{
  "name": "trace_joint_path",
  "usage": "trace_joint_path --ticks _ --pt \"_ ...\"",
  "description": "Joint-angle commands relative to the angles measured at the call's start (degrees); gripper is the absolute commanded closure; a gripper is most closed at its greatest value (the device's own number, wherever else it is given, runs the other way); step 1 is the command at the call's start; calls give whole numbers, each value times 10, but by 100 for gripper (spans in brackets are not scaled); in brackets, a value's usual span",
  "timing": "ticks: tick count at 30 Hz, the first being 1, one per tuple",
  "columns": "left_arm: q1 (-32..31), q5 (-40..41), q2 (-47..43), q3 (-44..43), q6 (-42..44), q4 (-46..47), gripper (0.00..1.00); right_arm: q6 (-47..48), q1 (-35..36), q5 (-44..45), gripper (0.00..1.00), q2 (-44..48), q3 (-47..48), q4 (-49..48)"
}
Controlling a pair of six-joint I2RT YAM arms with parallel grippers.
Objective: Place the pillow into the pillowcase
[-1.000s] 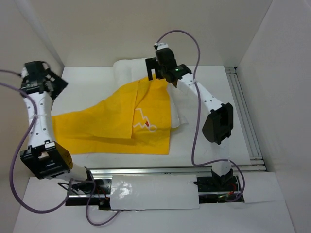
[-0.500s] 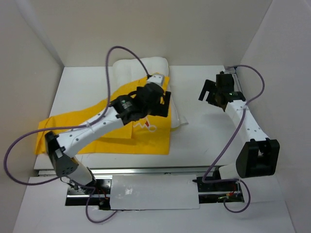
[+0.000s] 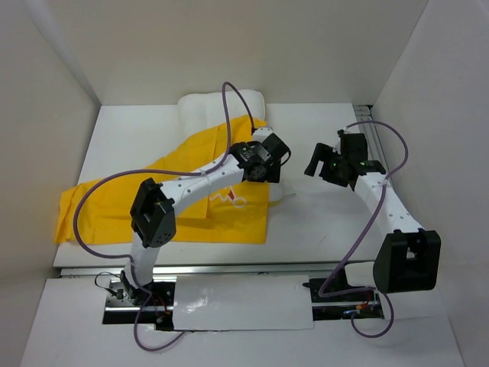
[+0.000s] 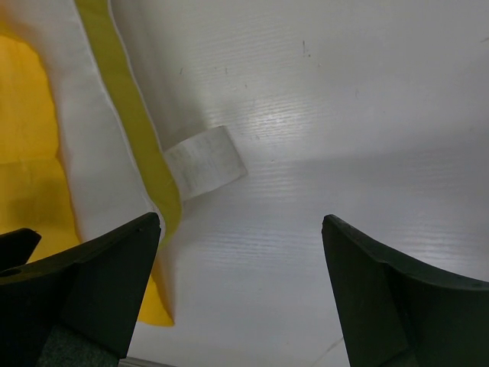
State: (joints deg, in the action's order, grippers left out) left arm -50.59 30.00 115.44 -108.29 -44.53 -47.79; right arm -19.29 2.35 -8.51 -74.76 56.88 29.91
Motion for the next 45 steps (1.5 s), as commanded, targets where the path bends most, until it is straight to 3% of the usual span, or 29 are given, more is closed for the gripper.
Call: trace_joint_path --ticks 1,5,13,20,24,35,38,39,40,41,42,43,45 --pt "-10 -24 11 -19 -16 43 0 11 -2 -33 7 18 -12 -42" --pt "-5 -35 33 -19 -16 50 0 11 -2 -39 7 18 -12 -42" --pt "23 -60 44 -1 -28 45 13 6 -2 -44 7 18 -19 -52" --pt "23 -71 27 11 -43 45 56 11 38 -27 10 -3 -13 -47" --pt "29 -56 2 18 -50 50 100 11 100 -10 11 -26 1 -53" --pt "39 -24 -167 145 -67 91 100 -8 194 -10 4 -163 59 -115" --pt "44 -24 -179 170 -67 99 100 -24 208 -30 4 -198 67 -135" --pt "44 -24 -186 170 -67 99 100 -24 208 -47 8 -211 67 -147" --pt "44 -24 -186 170 -67 99 100 -31 208 -55 31 -211 67 -147" --pt "50 -24 -186 170 -67 99 100 -38 208 -63 64 -219 67 -156" --pt "50 -24 -186 170 -67 99 100 -43 208 -69 91 -219 61 -156" --pt "50 -24 -186 170 -67 94 100 -57 198 -70 100 -210 54 -156" --pt "50 -24 -192 176 -67 94 100 -77 170 -30 100 -168 28 -161"
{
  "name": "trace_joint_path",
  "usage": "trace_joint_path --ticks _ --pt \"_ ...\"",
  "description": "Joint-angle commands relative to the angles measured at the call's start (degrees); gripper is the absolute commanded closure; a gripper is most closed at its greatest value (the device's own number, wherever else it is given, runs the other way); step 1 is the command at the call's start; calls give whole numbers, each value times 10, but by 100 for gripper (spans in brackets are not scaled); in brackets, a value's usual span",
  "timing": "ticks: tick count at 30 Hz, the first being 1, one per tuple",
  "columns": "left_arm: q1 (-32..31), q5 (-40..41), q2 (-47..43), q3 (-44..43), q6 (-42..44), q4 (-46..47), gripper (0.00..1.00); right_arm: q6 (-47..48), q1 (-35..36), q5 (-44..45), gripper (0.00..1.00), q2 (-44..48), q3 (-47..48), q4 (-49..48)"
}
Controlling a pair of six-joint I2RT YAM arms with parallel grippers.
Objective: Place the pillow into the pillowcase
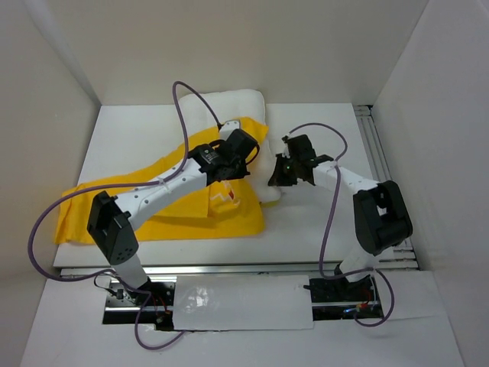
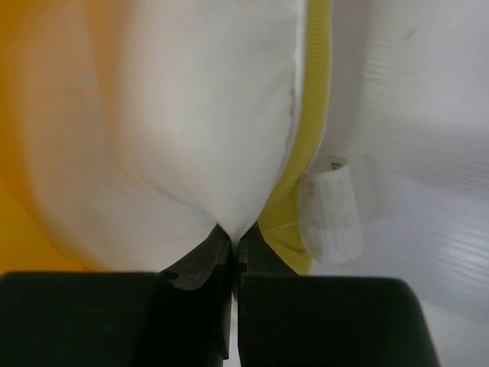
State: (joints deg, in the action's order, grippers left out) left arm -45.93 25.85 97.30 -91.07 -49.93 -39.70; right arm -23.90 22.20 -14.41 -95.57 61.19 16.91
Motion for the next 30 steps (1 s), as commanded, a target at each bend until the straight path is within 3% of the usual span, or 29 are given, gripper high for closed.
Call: trace_joint_path --ticks 1,7,9,13,14,15,17,18,21,23,26,30 --pt "3 18 -11 4 -13 13 100 -36 -41 77 100 60 -22 -10" --pt "8 9 -11 17 -13 19 100 -52 -198 254 100 223 -30 141" --pt "8 1 -3 17 -13 25 100 -47 -267 273 100 250 -19 178" --pt "8 -26 9 12 12 40 100 -39 -332 307 100 295 -12 213" --pt "8 -36 15 6 23 45 100 -39 -332 299 89 295 -18 203" --pt "1 -61 15 6 53 53 92 -39 -337 299 79 295 -18 203" --pt "-20 -72 15 6 79 81 86 -39 -337 299 67 278 -11 214" --pt "-29 -77 8 11 101 93 86 -39 -337 313 50 273 2 220" --pt "-60 -95 -15 27 120 137 97 -45 -337 341 30 274 23 238" --pt "-67 -119 -23 33 127 166 100 -51 -326 341 19 288 30 238" --pt "-81 -156 -23 27 142 203 100 -44 -303 330 15 315 45 238" --pt "-131 -161 23 -15 176 214 100 -25 -257 180 10 328 55 213"
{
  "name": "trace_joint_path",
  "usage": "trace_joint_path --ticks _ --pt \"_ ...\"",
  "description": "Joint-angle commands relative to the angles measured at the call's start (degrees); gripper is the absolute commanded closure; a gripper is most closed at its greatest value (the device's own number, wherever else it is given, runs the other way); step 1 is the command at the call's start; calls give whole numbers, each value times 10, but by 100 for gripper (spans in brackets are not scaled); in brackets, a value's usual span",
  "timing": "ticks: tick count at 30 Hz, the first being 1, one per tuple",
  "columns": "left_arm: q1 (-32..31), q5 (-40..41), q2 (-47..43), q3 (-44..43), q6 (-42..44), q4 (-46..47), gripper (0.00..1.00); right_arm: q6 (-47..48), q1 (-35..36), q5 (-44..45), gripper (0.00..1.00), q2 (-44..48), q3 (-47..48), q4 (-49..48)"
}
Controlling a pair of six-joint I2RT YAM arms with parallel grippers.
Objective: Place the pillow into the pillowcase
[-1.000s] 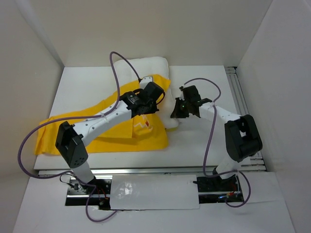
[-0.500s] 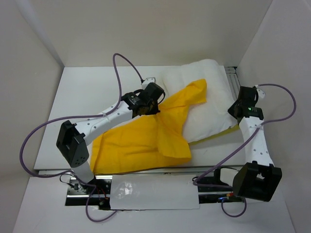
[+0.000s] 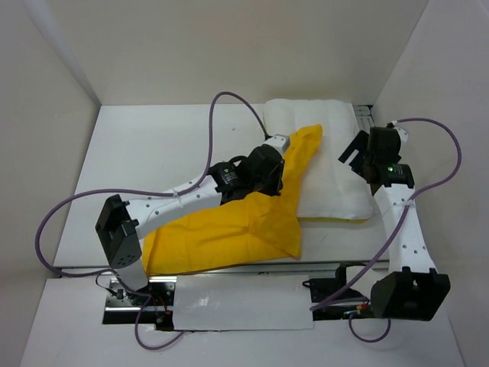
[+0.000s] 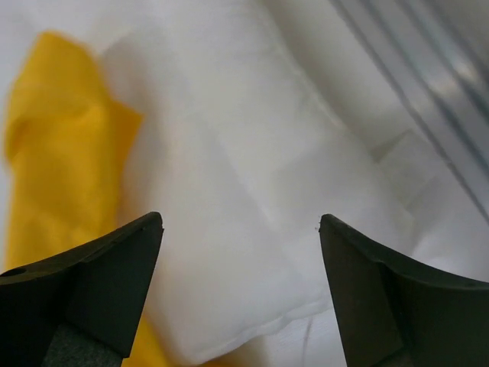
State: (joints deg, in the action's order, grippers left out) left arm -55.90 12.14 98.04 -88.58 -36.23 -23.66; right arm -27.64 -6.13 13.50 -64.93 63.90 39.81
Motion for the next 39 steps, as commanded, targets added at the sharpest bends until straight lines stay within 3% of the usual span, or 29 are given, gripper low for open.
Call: trace_joint_path --ticks 1,3,5,6,10,14,17,19,21,23,27,37,39 --pt "-39 -33 29 -68 56 54 89 13 35 -123 8 22 23 -22" --pt "-62 -77 64 -96 75 36 62 13 46 -140 7 22 23 -22" --pt "-68 -115 64 -103 93 36 10 13 53 -140 4 16 35 -22" --pt "-75 -121 64 -92 102 36 0 13 53 -140 4 9 35 -22" --pt "-75 -63 -34 7 89 43 0 13 53 -140 4 -3 29 -34" --pt "-31 62 -128 101 26 -19 0 13 53 -153 3 -34 36 -40" --pt "74 66 -176 169 -60 -101 0 13 70 -166 2 -64 36 -54" --pt "162 60 -207 205 -84 -124 0 19 88 -166 2 -85 36 -70" --pt "203 53 -219 255 -89 -124 0 26 119 -161 2 -99 36 -81" --pt "233 42 -213 276 -72 -119 0 33 152 -142 2 -117 41 -87" --pt "228 56 -157 270 -58 -118 0 38 178 -120 1 -145 47 -95" --pt "245 62 -9 264 -58 -97 0 31 178 -114 5 -152 18 -100" --pt "245 55 3 264 -63 -97 7 36 178 -109 5 -147 11 -100"
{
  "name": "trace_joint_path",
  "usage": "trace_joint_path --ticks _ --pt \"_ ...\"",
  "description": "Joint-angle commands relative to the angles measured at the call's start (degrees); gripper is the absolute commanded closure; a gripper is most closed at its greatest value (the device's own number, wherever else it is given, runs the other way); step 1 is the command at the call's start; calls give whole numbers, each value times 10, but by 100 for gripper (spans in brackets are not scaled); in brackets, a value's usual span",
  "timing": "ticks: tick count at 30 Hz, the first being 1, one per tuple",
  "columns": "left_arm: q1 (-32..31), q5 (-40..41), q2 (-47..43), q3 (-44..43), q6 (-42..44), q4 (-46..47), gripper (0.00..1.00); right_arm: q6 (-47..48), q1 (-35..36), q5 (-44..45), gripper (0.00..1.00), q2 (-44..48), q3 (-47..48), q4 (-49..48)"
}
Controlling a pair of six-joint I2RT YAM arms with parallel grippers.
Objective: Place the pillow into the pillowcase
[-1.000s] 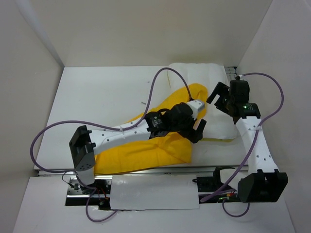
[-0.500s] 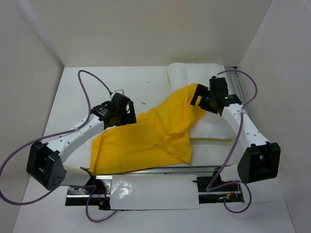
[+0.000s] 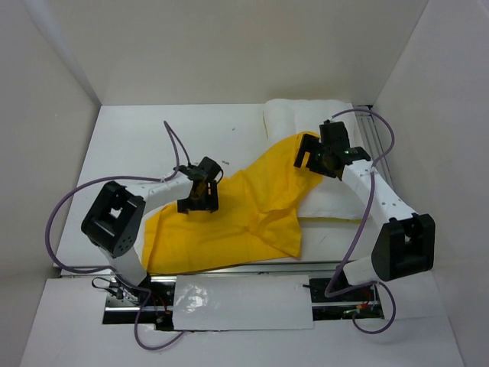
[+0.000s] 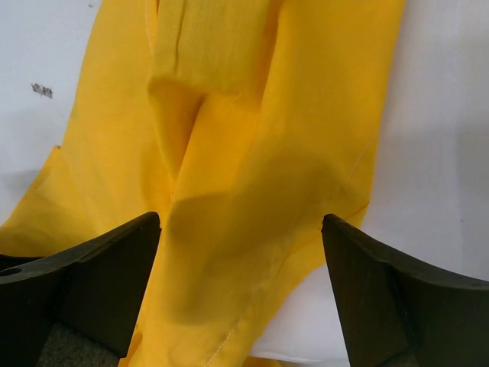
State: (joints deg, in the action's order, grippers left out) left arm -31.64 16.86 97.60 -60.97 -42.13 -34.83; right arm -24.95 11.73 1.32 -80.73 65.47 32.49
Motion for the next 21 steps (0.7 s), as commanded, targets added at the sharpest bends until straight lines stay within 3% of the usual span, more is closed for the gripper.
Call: trace_joint_path --ticks 1,5,7,8,11,12,13,16,21 --pt "3 3 13 -12 -4 23 11 10 0 13 7 11 -10 -27" --pt "10 11 41 -25 -4 29 48 31 0 -31 14 16 -16 -41" --pt "17 16 46 -25 -4 24 94 39 15 -31 14 11 -16 -41" --pt "30 16 52 -25 -4 24 100 46 15 -31 14 -3 -16 -41" --pt "53 16 38 -18 -4 24 100 46 29 -31 32 -11 -16 -35" --pt "70 21 18 -12 -4 24 100 46 29 -31 42 -17 -16 -35" --pt "80 30 7 -12 -4 24 100 46 29 -31 70 -17 -11 -41" --pt "127 51 -45 -12 7 24 100 46 35 -18 98 -11 9 -46" --pt "221 13 -90 -6 44 49 100 62 45 -23 100 0 45 -54"
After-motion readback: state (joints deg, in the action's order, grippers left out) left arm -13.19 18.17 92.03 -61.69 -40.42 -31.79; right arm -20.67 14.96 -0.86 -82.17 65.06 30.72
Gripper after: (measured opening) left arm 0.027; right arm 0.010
